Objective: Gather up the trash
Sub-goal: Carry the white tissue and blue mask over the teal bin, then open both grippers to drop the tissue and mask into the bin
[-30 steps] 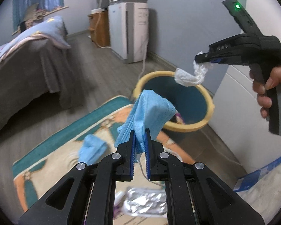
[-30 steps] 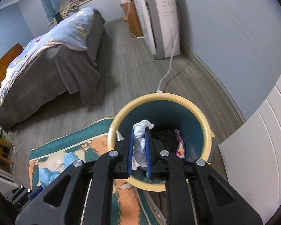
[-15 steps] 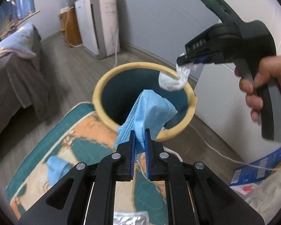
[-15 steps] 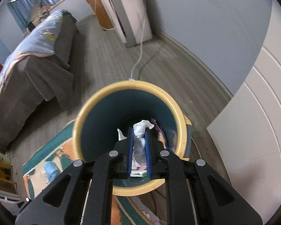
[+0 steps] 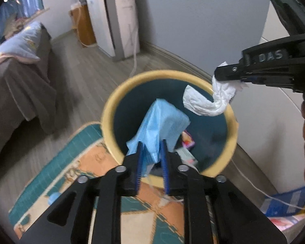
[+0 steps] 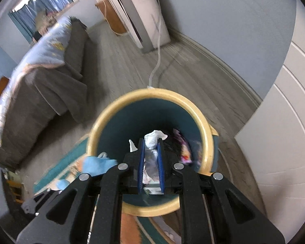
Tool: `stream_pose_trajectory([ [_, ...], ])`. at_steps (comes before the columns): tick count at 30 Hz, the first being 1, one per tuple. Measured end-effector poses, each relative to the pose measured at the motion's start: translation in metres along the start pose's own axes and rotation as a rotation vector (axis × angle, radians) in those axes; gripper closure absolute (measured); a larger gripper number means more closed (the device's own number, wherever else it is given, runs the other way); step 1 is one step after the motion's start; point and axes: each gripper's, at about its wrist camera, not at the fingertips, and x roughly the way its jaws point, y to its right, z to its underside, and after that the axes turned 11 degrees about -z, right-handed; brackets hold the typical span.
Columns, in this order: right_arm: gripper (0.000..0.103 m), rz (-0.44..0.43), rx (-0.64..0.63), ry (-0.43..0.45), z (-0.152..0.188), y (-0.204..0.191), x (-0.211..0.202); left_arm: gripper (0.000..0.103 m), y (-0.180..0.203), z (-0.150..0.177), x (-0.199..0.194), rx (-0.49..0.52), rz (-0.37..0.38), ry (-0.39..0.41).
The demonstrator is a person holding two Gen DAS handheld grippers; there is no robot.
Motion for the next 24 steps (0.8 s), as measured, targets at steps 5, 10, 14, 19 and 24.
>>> stream_pose_trajectory([
  [5, 0.061, -0.043, -0.022, 0.028, -0.003, -0.009, -0.005, 0.031, -0.014, -0.001, -0.013, -0.056, -0.029, 0.067],
  [10, 0.027, -0.058, -0.037, 0.023, -0.003, -0.015, -0.005, 0.01, -0.028, 0.005, -0.02, -0.122, -0.065, 0.065],
  [14, 0.015, -0.07, -0.049, 0.024, -0.004, -0.017, -0.007, 0.007, -0.039, 0.021, -0.038, -0.151, -0.104, 0.106],
  [19, 0.01, -0.05, -0.076, 0.014, -0.002, -0.026, -0.005, 0.006, -0.056, 0.036, -0.052, -0.14, -0.164, 0.111],
  [24, 0.006, -0.005, -0.122, 0.006, 0.002, -0.039, -0.002, 0.006, -0.08, 0.05, -0.07, -0.168, -0.194, 0.102],
])
